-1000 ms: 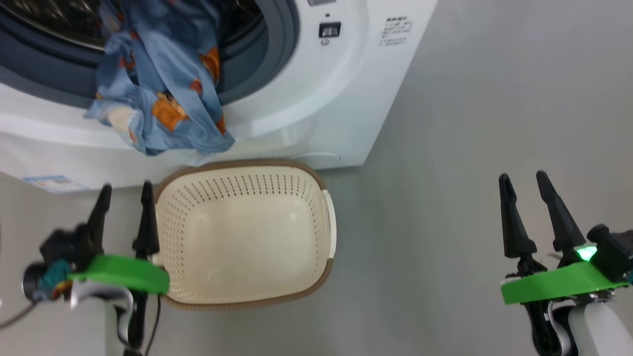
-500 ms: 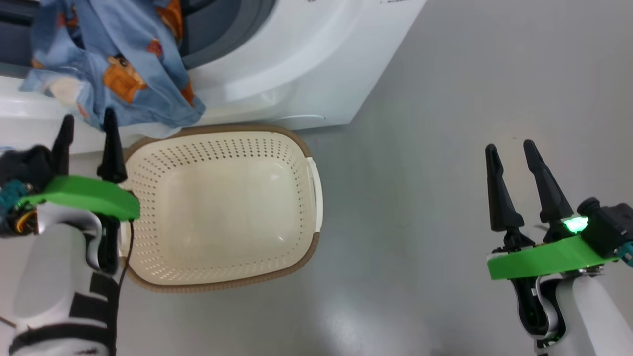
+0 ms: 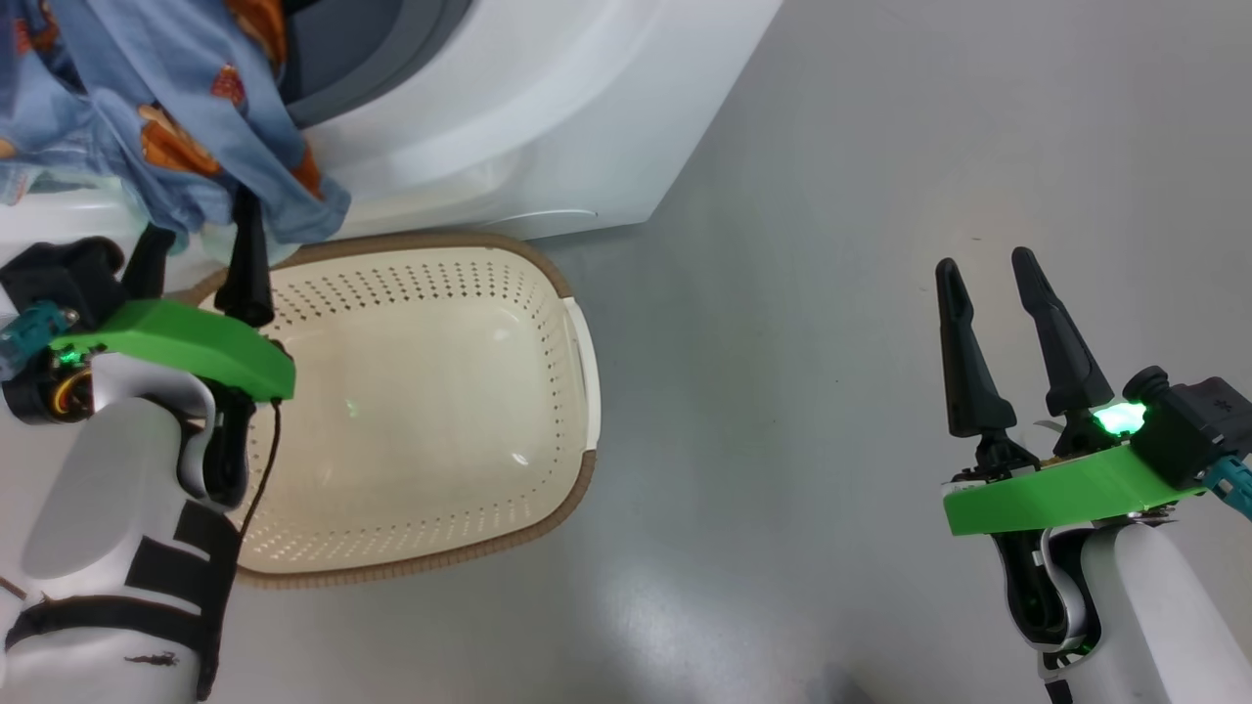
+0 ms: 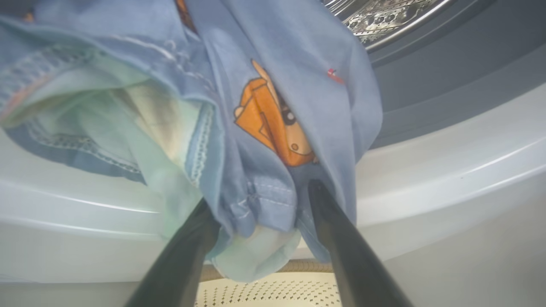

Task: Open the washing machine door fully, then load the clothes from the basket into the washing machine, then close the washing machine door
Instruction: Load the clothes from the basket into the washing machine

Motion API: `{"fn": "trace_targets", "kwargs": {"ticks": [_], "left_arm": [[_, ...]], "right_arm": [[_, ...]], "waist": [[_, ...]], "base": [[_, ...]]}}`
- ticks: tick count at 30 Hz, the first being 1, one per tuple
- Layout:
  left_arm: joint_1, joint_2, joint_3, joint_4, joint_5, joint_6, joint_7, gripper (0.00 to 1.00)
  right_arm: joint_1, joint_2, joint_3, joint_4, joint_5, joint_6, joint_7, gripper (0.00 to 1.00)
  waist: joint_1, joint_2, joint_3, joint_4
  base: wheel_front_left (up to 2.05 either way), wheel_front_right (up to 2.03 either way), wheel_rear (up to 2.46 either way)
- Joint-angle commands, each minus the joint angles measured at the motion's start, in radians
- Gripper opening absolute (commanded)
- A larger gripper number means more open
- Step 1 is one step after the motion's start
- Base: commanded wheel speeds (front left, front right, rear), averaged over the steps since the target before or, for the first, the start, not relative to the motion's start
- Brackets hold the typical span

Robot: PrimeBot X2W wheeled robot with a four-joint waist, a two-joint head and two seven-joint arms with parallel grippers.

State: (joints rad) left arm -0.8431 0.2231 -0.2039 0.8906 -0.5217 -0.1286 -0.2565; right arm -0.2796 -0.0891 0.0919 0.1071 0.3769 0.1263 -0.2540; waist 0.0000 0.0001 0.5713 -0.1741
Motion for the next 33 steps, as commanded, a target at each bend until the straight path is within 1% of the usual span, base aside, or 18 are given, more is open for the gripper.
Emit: {"fn": "trace_targets", "kwargs": {"ticks": [1, 5, 9, 17, 18, 20, 21, 22, 23, 25, 28, 33], "left_arm": [[-0.011, 0.059, -0.036, -0.029, -0.050, -0.002, -0.005, 1.00], [-0.020, 0.087, -0.112, -0.039, -0.118, -0.002, -0.005, 1.00], [-0.048, 0.111, -0.163, -0.031, -0.162, -0.002, -0.005, 1.00], [-0.089, 0.142, -0.203, -0.007, -0.202, -0.002, -0.005, 1.00], [-0.092, 0.145, -0.205, -0.005, -0.205, -0.002, -0.005, 0.90], [-0.095, 0.150, -0.205, -0.003, -0.210, -0.002, -0.005, 0.58], [-0.096, 0.151, -0.203, -0.003, -0.210, -0.002, -0.005, 0.43], [-0.095, 0.153, -0.202, -0.003, -0.210, -0.002, -0.005, 0.39], [-0.095, 0.154, -0.199, -0.005, -0.209, -0.002, -0.005, 0.18], [-0.091, 0.154, -0.190, -0.011, -0.206, -0.002, -0.005, 0.10], [-0.080, 0.153, -0.174, -0.027, -0.197, -0.002, -0.005, 0.00], [-0.054, 0.147, -0.119, -0.095, -0.158, -0.002, -0.005, 0.00]], "right_arm": [[0.001, 0.004, 0.021, -0.021, 0.001, 0.004, -0.008, 1.00], [-0.001, 0.008, 0.025, -0.021, 0.002, 0.004, -0.008, 1.00], [-0.006, 0.010, 0.031, -0.020, 0.003, 0.004, -0.008, 1.00], [-0.008, 0.014, 0.038, -0.023, 0.007, 0.004, -0.008, 1.00], [-0.007, 0.015, 0.038, -0.024, 0.007, 0.004, -0.008, 1.00], [-0.004, 0.016, 0.037, -0.024, 0.006, 0.004, -0.008, 1.00], [-0.002, 0.016, 0.037, -0.024, 0.006, 0.004, -0.008, 1.00], [-0.001, 0.017, 0.036, -0.023, 0.006, 0.004, -0.008, 1.00], [-0.001, 0.017, 0.035, -0.023, 0.006, 0.004, -0.008, 1.00], [0.000, 0.018, 0.032, -0.023, 0.005, 0.004, -0.008, 1.00], [-0.001, 0.019, 0.030, -0.022, 0.004, 0.004, -0.008, 1.00], [-0.001, 0.021, 0.026, -0.024, 0.003, 0.004, -0.008, 1.00]], "waist": [[0.0000, -0.0001, 0.001, -0.009], [0.0000, -0.0001, 0.002, -0.018], [0.0000, -0.0001, 0.004, -0.027], [0.0000, -0.0001, 0.004, -0.047], [0.0000, -0.0001, 0.004, -0.049], [0.0000, -0.0001, 0.003, -0.052], [0.0000, -0.0001, 0.002, -0.052], [0.0000, -0.0001, 0.001, -0.053], [0.0000, -0.0001, 0.000, -0.052], [0.0000, -0.0001, -0.002, -0.050], [0.0000, -0.0001, -0.006, -0.043], [0.0000, -0.0001, -0.014, -0.027]], "base": [[0.00, 0.00, 0.00], [0.00, 0.00, 0.00], [0.00, 0.00, 0.00], [0.00, 0.00, 0.00], [0.00, 0.00, 0.00], [0.00, 0.00, 0.00], [0.00, 0.00, 0.00], [0.00, 0.00, 0.00], [0.00, 0.00, 0.00], [0.00, 0.00, 0.00], [0.00, 0.00, 0.00], [0.00, 0.00, 0.00]]}}
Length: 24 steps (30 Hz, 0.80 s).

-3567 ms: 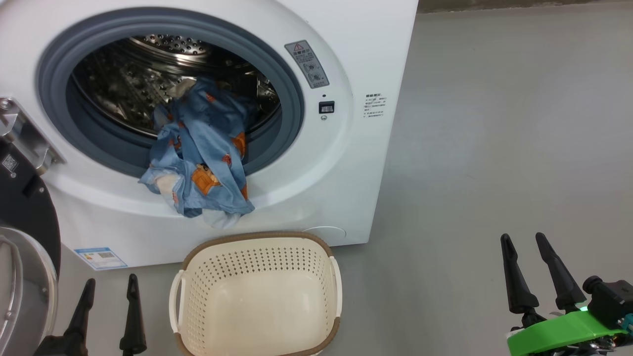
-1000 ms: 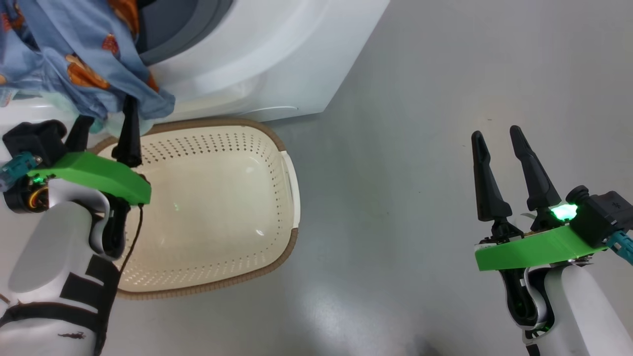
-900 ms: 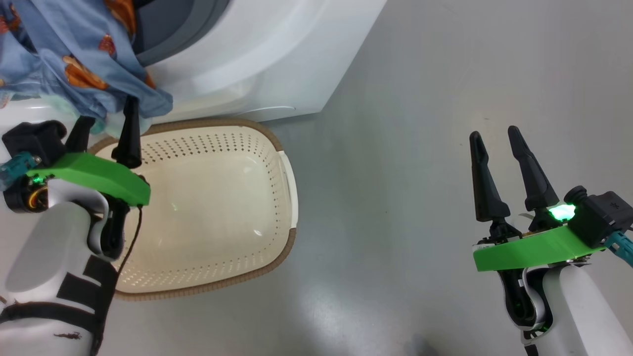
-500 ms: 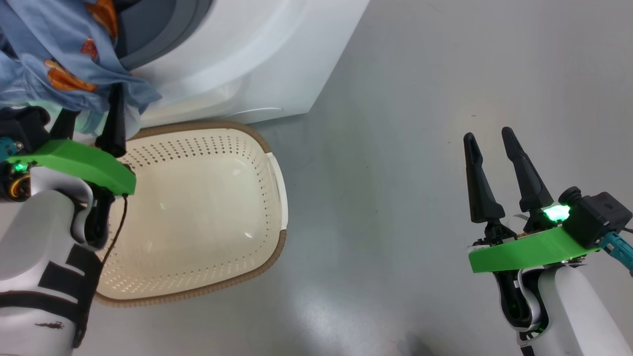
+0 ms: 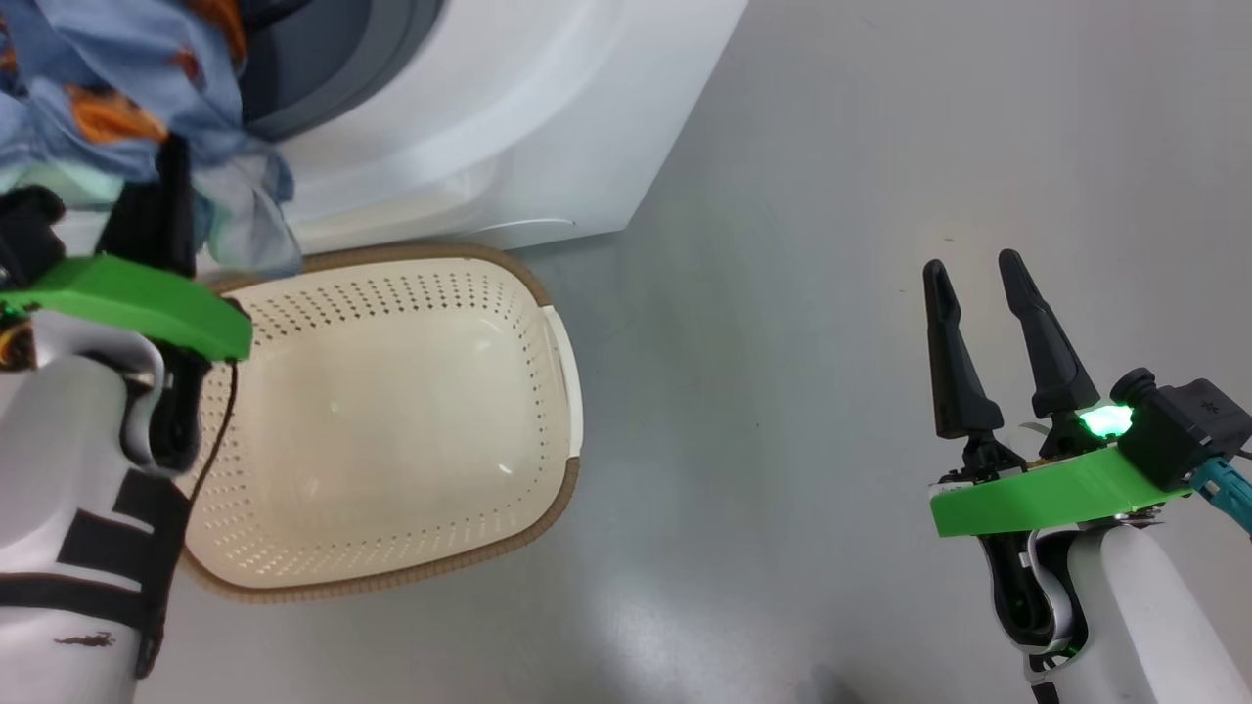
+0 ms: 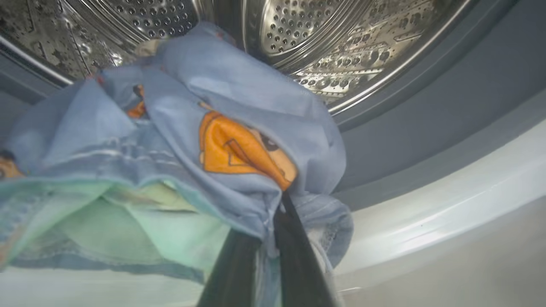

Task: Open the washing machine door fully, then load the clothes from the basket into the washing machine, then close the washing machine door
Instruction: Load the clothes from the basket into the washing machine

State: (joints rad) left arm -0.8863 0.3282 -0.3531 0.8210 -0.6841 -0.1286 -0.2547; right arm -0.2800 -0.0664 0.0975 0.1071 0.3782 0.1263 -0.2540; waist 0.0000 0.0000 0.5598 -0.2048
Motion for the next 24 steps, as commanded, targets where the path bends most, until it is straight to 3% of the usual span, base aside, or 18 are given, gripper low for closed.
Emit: {"fn": "trace_targets", "kwargs": {"ticks": [1, 11, 24], "left_arm": [[-0.004, 0.041, 0.040, -0.045, 0.021, -0.002, -0.007, 0.00], [-0.013, 0.040, 0.110, -0.129, 0.157, -0.002, -0.007, 0.00], [-0.253, 0.067, 0.071, 0.114, 0.202, -0.002, -0.007, 0.00]], "right_arm": [[0.000, -0.001, 0.020, -0.024, 0.001, 0.004, -0.008, 1.00], [0.005, 0.002, 0.028, -0.020, 0.002, 0.004, -0.008, 1.00], [0.001, 0.010, 0.032, -0.024, 0.011, 0.004, -0.008, 1.00]], "waist": [[0.0000, 0.0000, -0.004, 0.007], [0.0000, 0.0000, -0.019, 0.019], [0.0000, 0.0000, 0.013, -0.023]], "base": [[0.00, 0.00, 0.00], [0.00, 0.00, 0.00], [0.00, 0.00, 0.00]]}}
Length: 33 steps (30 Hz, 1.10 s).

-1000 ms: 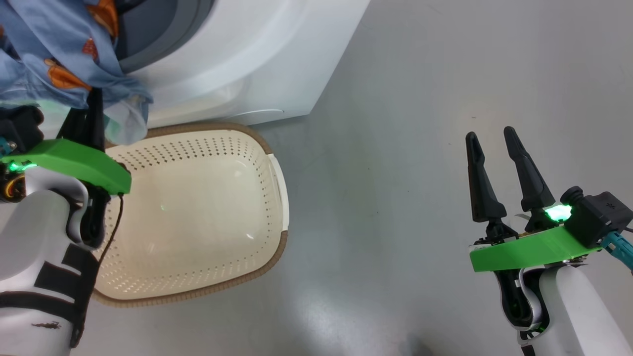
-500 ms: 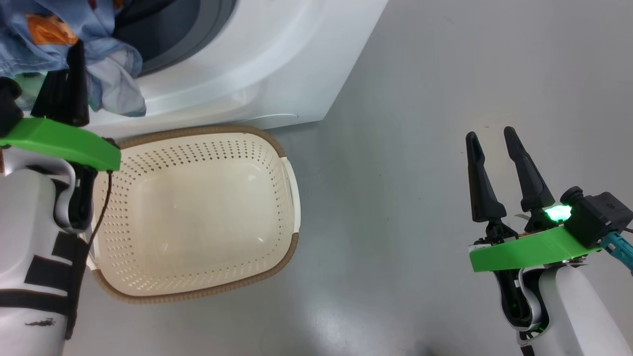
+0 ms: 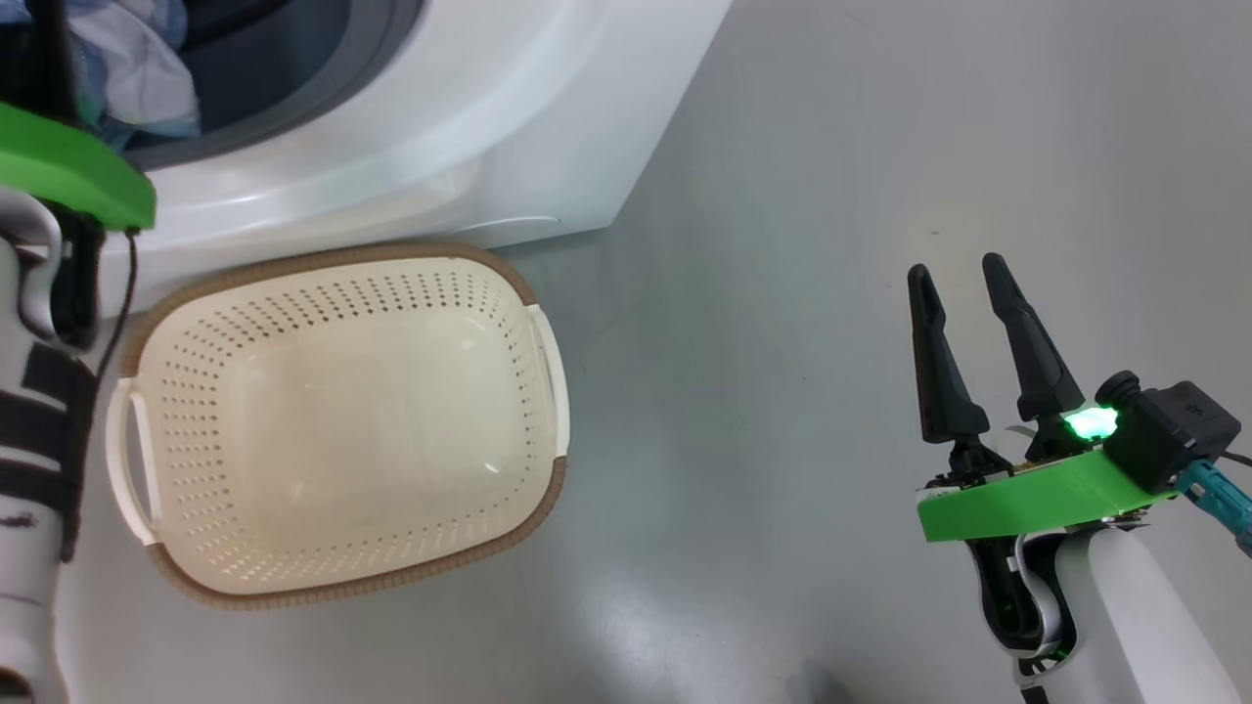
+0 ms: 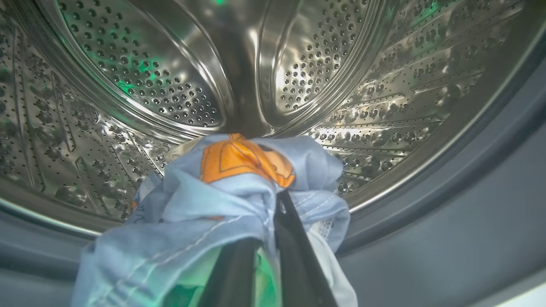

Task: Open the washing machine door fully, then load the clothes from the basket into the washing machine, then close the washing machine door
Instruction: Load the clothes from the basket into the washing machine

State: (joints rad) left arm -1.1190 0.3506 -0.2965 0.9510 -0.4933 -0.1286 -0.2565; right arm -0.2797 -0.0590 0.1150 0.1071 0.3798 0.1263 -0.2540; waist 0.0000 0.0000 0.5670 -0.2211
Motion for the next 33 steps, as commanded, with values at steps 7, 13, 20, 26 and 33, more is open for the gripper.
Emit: {"fn": "trace_targets", "kwargs": {"ticks": [7, 13, 20, 26, 33], "left_arm": [[-0.155, 0.050, -0.033, 0.129, 0.033, -0.002, -0.002, 0.00], [-0.251, 0.073, -0.047, 0.138, 0.075, 0.004, -0.005, 0.00], [-0.256, 0.106, 0.014, -0.066, 0.143, 0.026, -0.005, 0.00], [-0.193, 0.131, 0.050, -0.039, 0.182, 0.024, -0.005, 0.00], [-0.202, 0.133, 0.076, 0.039, 0.201, 0.026, -0.005, 0.00]], "right_arm": [[-0.009, 0.006, 0.025, -0.025, 0.014, 0.004, -0.008, 1.00], [-0.023, 0.008, 0.037, -0.026, 0.020, 0.004, -0.008, 1.00], [-0.044, 0.008, 0.047, -0.036, 0.046, 0.004, -0.008, 1.00], [-0.045, 0.009, 0.069, -0.034, 0.065, 0.004, -0.008, 1.00], [-0.046, 0.009, 0.072, -0.039, 0.071, 0.004, -0.008, 1.00]], "waist": [[0.0000, 0.0000, 0.027, -0.035], [0.0000, 0.0000, 0.050, -0.064], [0.0000, 0.0000, 0.089, -0.096], [0.0000, 0.0000, 0.094, -0.128], [0.0000, 0.0000, 0.105, -0.138]], "base": [[0.00, 0.00, 0.00], [0.00, 0.00, 0.00], [0.00, 0.00, 0.00], [0.00, 0.00, 0.00], [0.00, 0.00, 0.00]]}}
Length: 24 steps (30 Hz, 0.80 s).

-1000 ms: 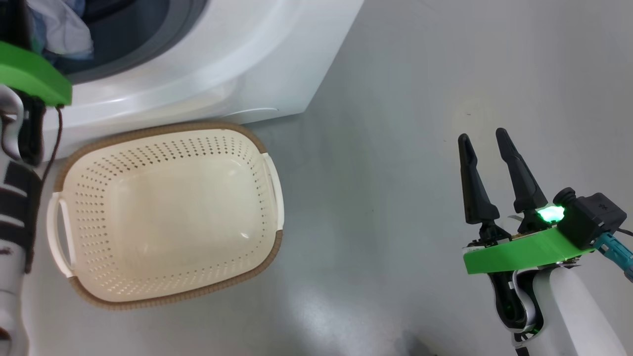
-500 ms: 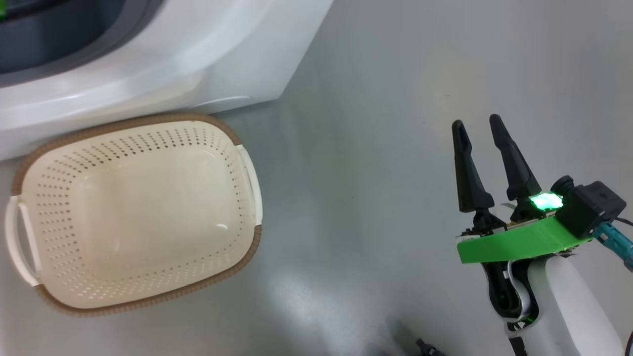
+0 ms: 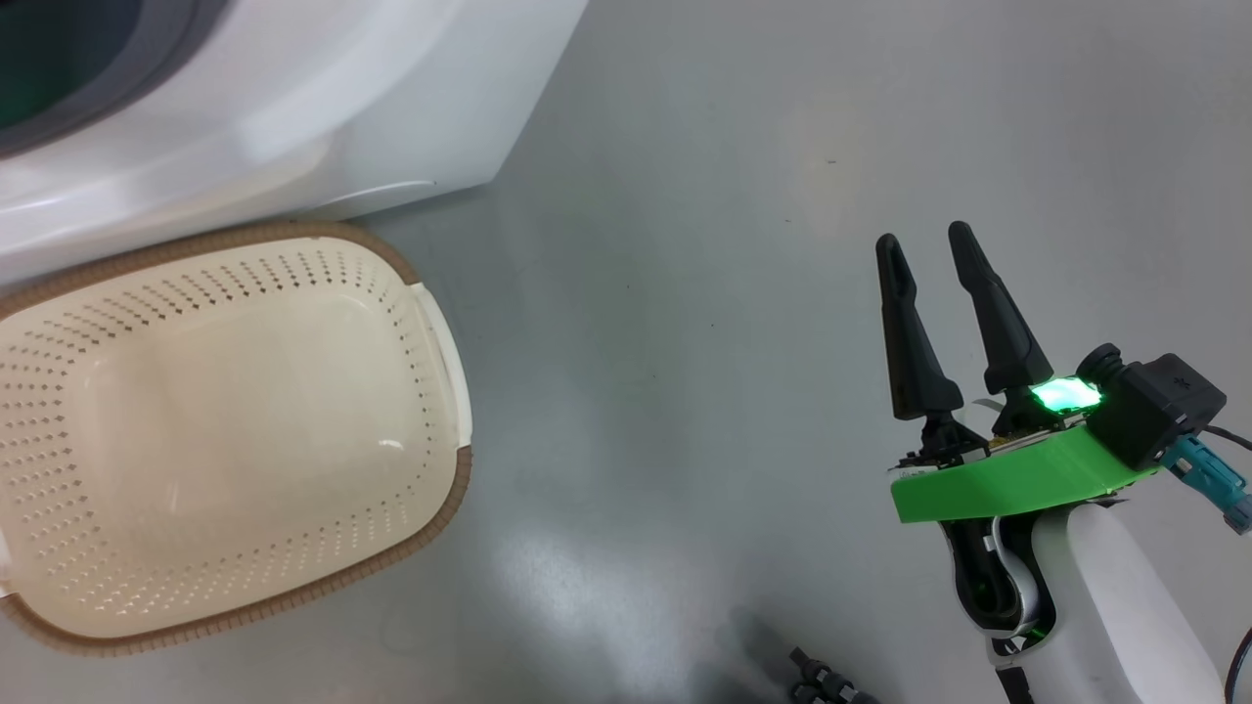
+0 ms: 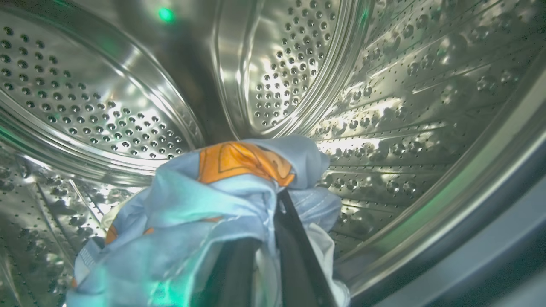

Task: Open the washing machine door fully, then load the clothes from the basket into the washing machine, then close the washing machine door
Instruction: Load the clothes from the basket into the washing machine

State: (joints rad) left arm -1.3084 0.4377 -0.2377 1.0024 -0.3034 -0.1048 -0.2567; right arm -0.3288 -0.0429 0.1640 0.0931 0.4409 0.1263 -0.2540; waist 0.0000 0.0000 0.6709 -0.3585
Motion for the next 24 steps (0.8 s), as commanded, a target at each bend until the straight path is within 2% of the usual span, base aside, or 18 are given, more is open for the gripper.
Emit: {"fn": "trace_targets", "kwargs": {"ticks": [1, 2, 3, 4, 5, 7, 9, 16, 24], "left_arm": [[-0.017, 0.045, 0.016, 0.000, 0.015, 0.002, -0.005, 0.00], [-0.022, 0.043, 0.017, 0.015, 0.017, 0.002, -0.005, 0.00], [-0.025, 0.040, 0.016, 0.037, 0.017, 0.001, -0.005, 0.05], [-0.030, 0.037, 0.014, 0.055, 0.018, 0.000, -0.005, 0.16], [-0.035, 0.036, 0.011, 0.070, 0.021, 0.000, -0.005, 0.21], [-0.042, 0.031, 0.011, 0.110, 0.019, 0.000, -0.005, 0.47], [-0.049, 0.027, 0.010, 0.138, 0.019, 0.002, -0.005, 0.97], [-0.051, 0.004, 0.012, 0.186, 0.008, 0.000, -0.005, 1.00], [0.014, -0.032, 0.048, 0.155, -0.024, -0.001, -0.005, 1.00]], "right_arm": [[0.003, -0.007, 0.023, -0.024, 0.010, 0.004, -0.008, 1.00], [0.003, -0.007, 0.022, -0.024, 0.010, 0.004, -0.008, 1.00], [0.003, -0.007, 0.021, -0.023, 0.010, 0.004, -0.008, 1.00], [0.003, -0.007, 0.021, -0.022, 0.009, 0.004, -0.008, 1.00], [0.002, -0.007, 0.020, -0.022, 0.009, 0.004, -0.008, 1.00], [0.001, -0.007, 0.021, -0.021, 0.009, 0.004, -0.008, 1.00], [0.001, -0.007, 0.021, -0.020, 0.009, 0.004, -0.008, 1.00], [0.002, -0.007, 0.019, -0.016, 0.005, 0.004, -0.008, 1.00], [0.012, -0.007, 0.013, -0.009, -0.010, 0.004, -0.008, 1.00]], "waist": [[0.0000, 0.0000, 0.001, 0.000], [0.0000, 0.0000, 0.000, 0.000], [0.0000, 0.0000, -0.002, 0.001], [0.0000, 0.0000, -0.003, 0.002], [0.0000, 0.0000, -0.005, 0.003], [0.0000, 0.0000, -0.012, 0.005], [0.0000, 0.0000, -0.019, 0.008], [0.0000, 0.0000, -0.039, 0.020], [0.0000, 0.0000, -0.083, 0.044]], "base": [[0.00, 0.00, 0.00], [0.00, 0.00, 0.00], [0.00, 0.00, 0.00], [0.00, 0.00, 0.00], [0.00, 0.00, 0.00], [0.00, 0.00, 0.00], [0.00, 0.00, 0.00], [0.00, 0.00, 0.00], [0.00, 0.00, 0.00]]}}
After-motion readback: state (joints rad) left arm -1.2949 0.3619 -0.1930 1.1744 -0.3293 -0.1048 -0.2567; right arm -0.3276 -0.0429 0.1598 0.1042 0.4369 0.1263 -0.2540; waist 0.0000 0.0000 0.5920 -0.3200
